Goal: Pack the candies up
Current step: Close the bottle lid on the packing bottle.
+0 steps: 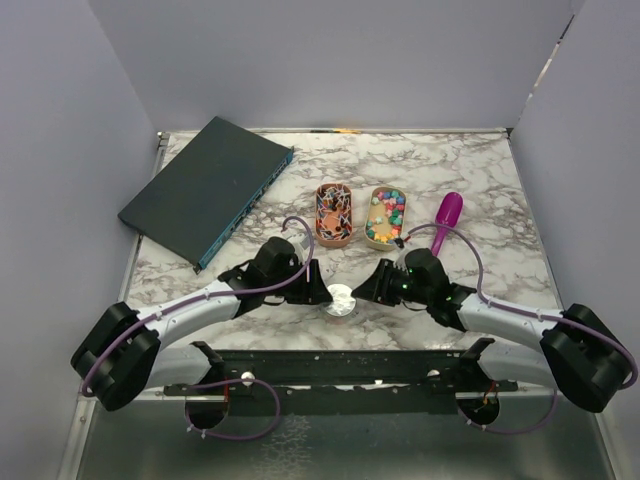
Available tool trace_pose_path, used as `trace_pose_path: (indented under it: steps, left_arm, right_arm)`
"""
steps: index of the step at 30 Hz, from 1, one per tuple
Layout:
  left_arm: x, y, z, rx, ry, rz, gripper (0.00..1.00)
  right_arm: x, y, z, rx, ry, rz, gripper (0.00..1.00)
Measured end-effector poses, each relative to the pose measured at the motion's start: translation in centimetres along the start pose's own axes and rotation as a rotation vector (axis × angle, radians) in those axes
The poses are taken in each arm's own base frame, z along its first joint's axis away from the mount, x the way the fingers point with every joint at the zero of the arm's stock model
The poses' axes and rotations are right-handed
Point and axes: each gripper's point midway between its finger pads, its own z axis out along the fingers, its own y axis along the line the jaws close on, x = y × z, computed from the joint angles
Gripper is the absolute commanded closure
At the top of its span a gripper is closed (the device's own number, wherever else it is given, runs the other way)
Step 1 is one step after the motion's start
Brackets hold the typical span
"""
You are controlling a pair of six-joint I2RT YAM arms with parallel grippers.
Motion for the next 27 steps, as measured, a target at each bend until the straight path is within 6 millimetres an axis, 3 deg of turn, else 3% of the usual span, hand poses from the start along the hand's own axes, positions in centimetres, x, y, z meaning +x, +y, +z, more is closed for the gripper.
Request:
trace_pose_path:
  steps: [14, 20, 27]
  left_arm:
    - [-0.1, 1.4, 0.6, -0.040, -0.043, -0.034, 0.54]
    - [0.0, 1.5, 0.5, -0.035, -0.062, -0.044, 0.45]
    - [0.0, 1.9, -0.1, -0.058, -0.083, -0.032, 0.31]
  right_arm:
    - [0.0, 0.1, 0.3, -0.005, 0.000, -0.003, 0.63]
    - [0.1, 0.1, 0.4, -0.007, 0.000, -0.005, 0.66]
    - [-0.1, 0.4, 0.3, -0.011, -0.011, -0.010, 0.78]
